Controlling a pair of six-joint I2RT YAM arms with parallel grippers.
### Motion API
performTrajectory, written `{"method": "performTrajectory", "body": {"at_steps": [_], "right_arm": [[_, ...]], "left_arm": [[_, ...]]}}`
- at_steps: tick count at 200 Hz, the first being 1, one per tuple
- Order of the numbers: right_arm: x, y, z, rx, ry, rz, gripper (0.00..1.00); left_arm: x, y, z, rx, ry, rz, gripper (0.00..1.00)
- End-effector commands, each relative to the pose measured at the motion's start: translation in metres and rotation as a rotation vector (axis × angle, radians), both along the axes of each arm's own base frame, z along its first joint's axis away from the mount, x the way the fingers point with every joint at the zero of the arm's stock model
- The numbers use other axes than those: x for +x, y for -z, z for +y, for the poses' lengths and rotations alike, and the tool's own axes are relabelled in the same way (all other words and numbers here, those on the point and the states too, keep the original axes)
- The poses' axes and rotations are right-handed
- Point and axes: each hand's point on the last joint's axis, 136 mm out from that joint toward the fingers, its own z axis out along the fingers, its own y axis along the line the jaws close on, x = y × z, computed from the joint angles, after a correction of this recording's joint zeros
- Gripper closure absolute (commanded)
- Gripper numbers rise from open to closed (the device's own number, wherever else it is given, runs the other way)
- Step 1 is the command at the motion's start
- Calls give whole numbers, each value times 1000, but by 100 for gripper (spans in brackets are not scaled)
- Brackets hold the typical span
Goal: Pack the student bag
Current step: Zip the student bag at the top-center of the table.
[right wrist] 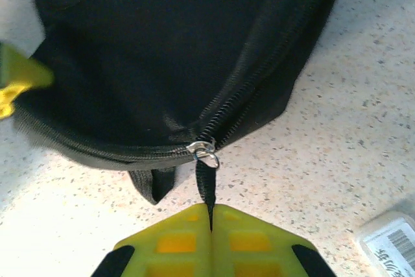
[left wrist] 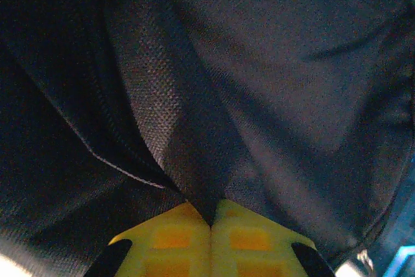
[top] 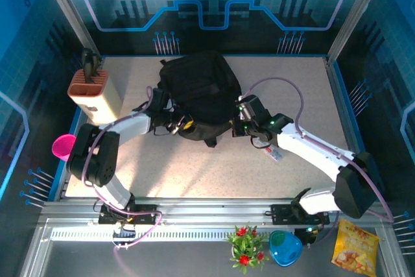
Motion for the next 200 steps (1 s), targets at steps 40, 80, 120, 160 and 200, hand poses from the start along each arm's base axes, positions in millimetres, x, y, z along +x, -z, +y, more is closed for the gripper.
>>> {"method": "performTrajectory", "body": {"at_steps": [40,80,120,160,200], "right_arm": [[-16,-15,84,212,-220,10,100],[-4,-28,123,282,-287,-1,100],[0,-26,141,298,-328,13,100],[0,-23,144,291,-341,21,100],[-2,-21,140,288,-332,26,100]], "left_arm": [[64,-4,52,258,-53,-126,88],[45,-21,87,339,-114,-127,62],[1,-37,91,301,-140,-108,35],[-22,-39,62,137,-119,-56,29],[-28,-33,28,27,-122,-34,28]]}}
